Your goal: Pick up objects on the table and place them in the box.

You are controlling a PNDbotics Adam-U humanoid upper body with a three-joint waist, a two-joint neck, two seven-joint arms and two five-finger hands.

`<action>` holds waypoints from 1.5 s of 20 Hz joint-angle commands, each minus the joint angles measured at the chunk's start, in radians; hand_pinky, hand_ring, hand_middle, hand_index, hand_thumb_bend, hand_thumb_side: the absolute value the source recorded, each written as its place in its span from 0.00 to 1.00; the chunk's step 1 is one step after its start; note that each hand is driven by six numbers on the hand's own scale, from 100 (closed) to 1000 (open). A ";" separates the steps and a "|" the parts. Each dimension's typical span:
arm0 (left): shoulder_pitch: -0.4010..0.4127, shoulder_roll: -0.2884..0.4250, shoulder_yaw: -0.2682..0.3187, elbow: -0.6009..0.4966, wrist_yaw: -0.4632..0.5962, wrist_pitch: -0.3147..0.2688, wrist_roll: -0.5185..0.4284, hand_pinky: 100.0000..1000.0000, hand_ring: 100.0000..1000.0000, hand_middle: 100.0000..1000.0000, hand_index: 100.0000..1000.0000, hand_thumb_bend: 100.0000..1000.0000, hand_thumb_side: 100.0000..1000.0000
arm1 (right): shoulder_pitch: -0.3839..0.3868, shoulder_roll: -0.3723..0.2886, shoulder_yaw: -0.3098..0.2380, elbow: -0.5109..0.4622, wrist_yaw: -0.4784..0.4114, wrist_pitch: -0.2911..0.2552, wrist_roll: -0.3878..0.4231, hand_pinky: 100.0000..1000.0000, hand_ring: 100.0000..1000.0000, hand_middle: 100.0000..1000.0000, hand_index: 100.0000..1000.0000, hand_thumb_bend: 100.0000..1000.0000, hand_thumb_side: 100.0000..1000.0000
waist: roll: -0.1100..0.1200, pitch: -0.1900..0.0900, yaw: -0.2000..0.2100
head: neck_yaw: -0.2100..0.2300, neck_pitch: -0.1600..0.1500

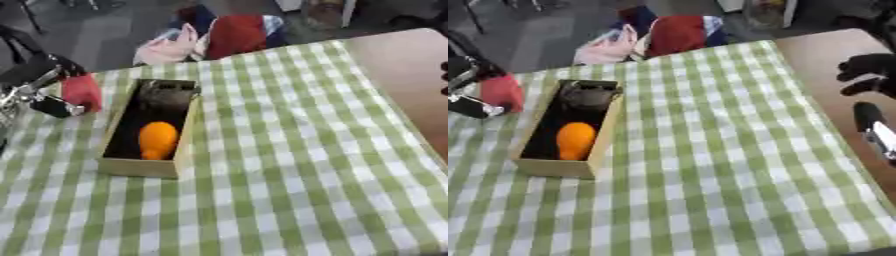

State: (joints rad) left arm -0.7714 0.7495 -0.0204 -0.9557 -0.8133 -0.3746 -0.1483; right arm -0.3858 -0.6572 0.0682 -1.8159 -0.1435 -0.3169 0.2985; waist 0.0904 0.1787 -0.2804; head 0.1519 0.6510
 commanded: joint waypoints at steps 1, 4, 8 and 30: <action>-0.003 0.055 -0.019 -0.098 0.064 -0.013 -0.038 0.57 0.48 0.47 0.61 0.14 0.00 | -0.005 -0.019 -0.013 -0.004 -0.011 -0.001 0.000 0.69 0.87 0.68 0.86 0.00 0.25 | -0.007 -0.021 0.004 | -0.003 0.003; 0.008 0.052 -0.063 -0.159 0.118 -0.036 -0.094 0.57 0.49 0.47 0.62 0.14 0.00 | -0.002 -0.018 -0.014 -0.003 -0.013 0.000 0.001 0.69 0.87 0.68 0.86 0.00 0.25 | -0.008 -0.026 0.008 | -0.002 0.002; 0.022 0.042 -0.126 -0.231 0.189 -0.067 -0.179 0.57 0.49 0.48 0.62 0.14 0.00 | -0.001 -0.016 -0.014 -0.002 -0.016 -0.002 0.002 0.69 0.87 0.68 0.86 0.00 0.25 | -0.013 -0.029 0.008 | -0.001 0.001; 0.106 0.047 -0.205 -0.301 0.187 -0.142 -0.417 0.76 0.76 0.80 0.86 0.78 0.87 | 0.013 -0.011 -0.020 0.006 -0.019 -0.004 0.004 0.69 0.87 0.68 0.86 0.00 0.25 | -0.020 -0.042 0.017 | 0.001 0.012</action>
State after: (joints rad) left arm -0.6573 0.7510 -0.2429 -1.2358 -0.6395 -0.5143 -0.5501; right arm -0.3635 -0.6548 0.0622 -1.8041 -0.1606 -0.3184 0.3011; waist 0.0770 0.1536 -0.2645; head 0.1550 0.6590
